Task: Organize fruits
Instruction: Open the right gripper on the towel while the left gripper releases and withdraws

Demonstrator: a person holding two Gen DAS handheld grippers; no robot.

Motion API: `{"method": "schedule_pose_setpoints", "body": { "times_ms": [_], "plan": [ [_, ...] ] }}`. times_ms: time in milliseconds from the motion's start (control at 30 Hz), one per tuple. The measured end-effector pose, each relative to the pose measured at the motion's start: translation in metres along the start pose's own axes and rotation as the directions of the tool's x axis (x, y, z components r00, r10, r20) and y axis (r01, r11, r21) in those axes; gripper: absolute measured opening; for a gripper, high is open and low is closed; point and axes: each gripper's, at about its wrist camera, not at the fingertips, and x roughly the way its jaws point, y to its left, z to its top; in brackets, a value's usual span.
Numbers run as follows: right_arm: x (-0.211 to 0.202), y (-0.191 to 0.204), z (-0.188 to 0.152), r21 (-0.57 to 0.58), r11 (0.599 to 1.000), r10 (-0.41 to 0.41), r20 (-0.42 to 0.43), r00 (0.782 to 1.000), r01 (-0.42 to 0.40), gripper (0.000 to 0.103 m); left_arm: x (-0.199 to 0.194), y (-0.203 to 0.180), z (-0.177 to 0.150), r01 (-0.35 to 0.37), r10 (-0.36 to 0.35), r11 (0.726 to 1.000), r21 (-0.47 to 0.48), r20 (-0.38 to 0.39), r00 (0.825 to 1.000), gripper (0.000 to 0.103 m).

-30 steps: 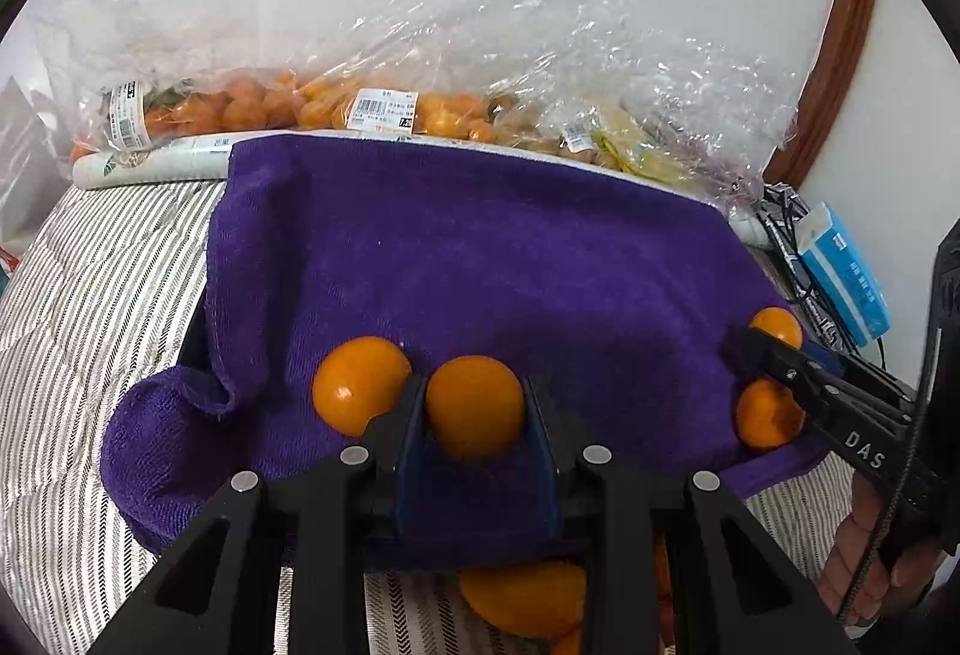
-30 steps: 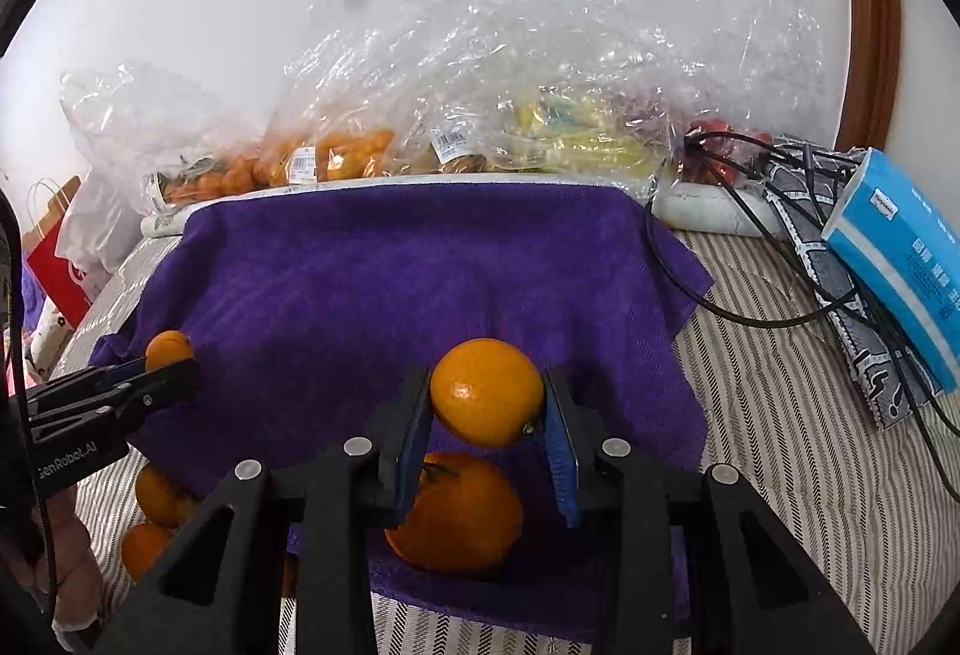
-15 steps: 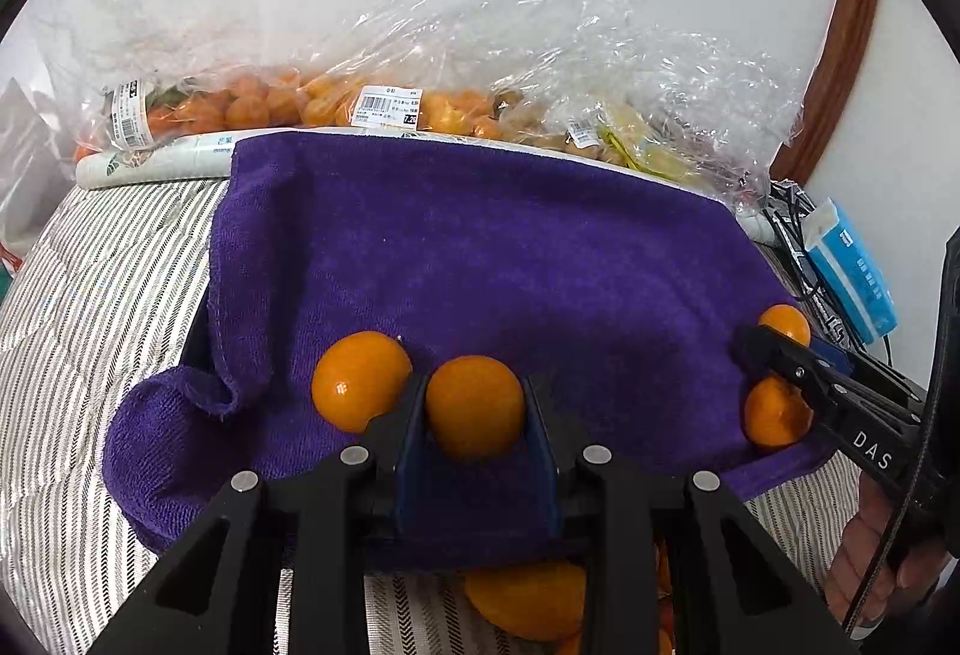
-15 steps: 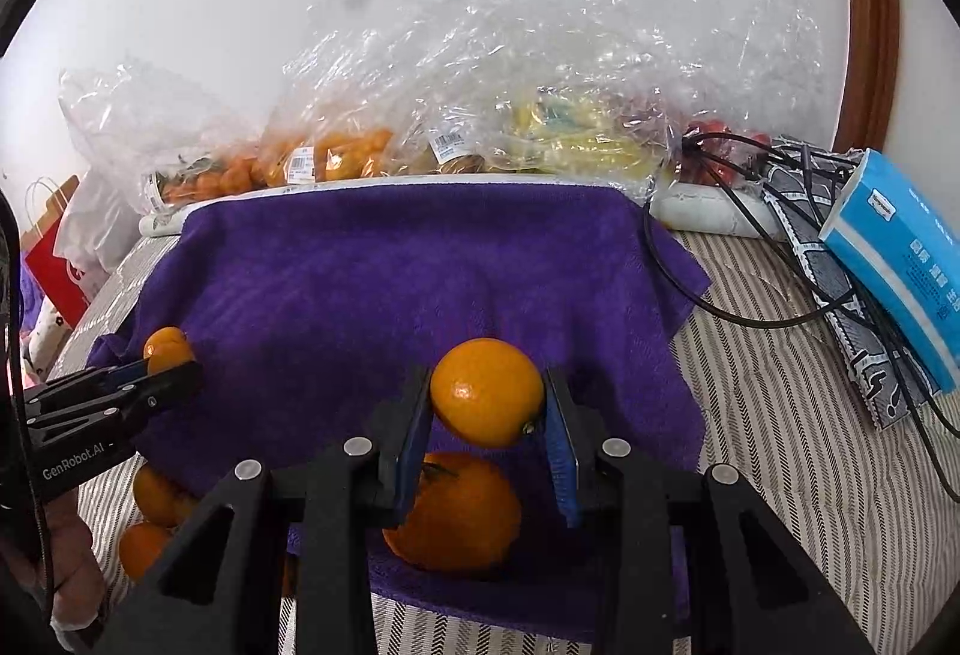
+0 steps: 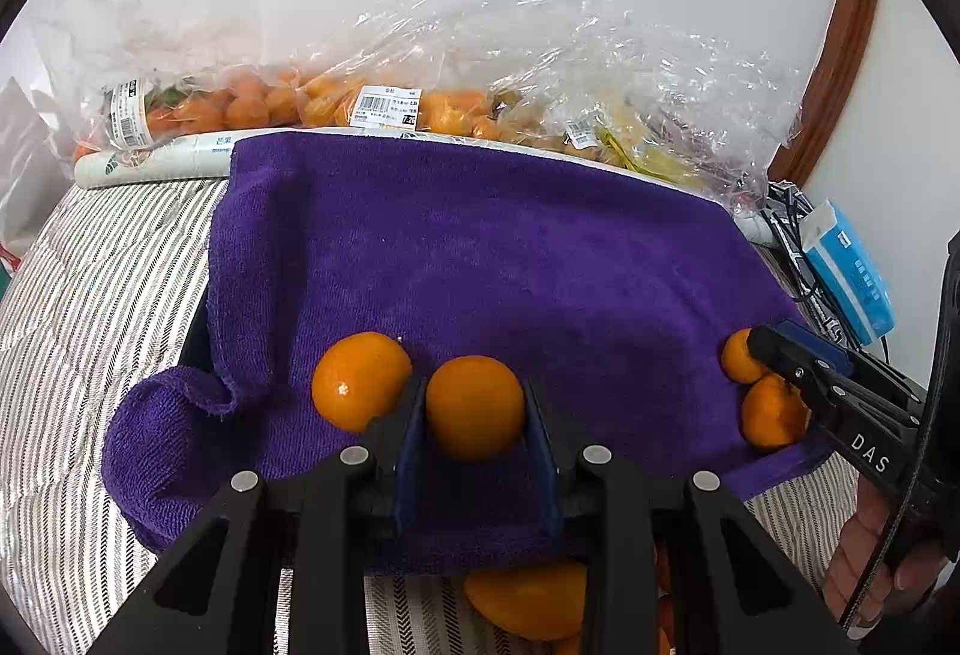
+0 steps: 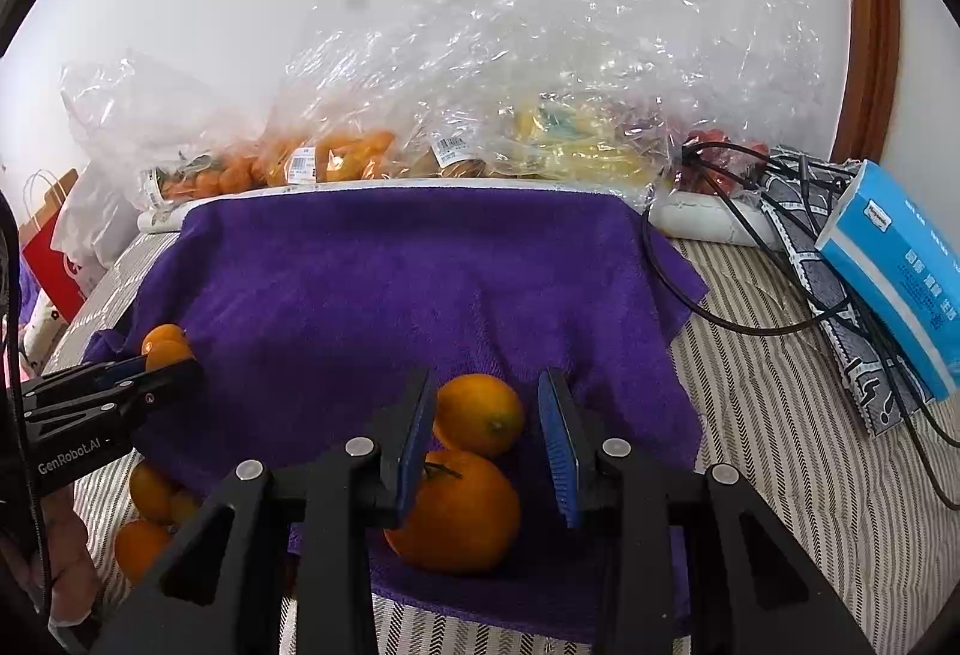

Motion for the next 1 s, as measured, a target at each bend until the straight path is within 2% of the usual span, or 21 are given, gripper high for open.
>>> {"method": "schedule_pose_setpoints", "body": {
  "times_ms": [400,500,667,833,1000],
  "plan": [
    [-0.004,-0.002,0.001,0.016,1.000,0.015,0.011,1.000,-0.016,0.036,-0.017,-0.001,0.002,0.028,-0.028,1.000,0.004,0.066,0.997,0.036],
    [-0.009,-0.001,0.001,0.012,1.000,0.025,0.030,0.999,-0.026,0.042,-0.019,-0.003,0.002,0.028,-0.029,1.000,0.011,0.073,0.997,0.036],
    [-0.016,0.006,0.002,-0.015,1.000,0.006,0.046,0.999,-0.006,0.045,-0.027,-0.003,-0.001,0.044,-0.045,0.999,0.013,0.099,0.994,0.039],
    [-0.023,0.013,0.001,-0.038,0.999,0.014,0.060,0.998,-0.012,0.045,-0.034,0.000,-0.004,0.038,-0.039,0.999,0.011,0.128,0.991,0.040],
    [-0.031,0.020,-0.002,-0.044,0.998,0.043,0.077,0.996,-0.039,0.045,-0.047,0.005,-0.024,-0.002,-0.002,1.000,0.030,0.147,0.989,0.040]
  ]
}}
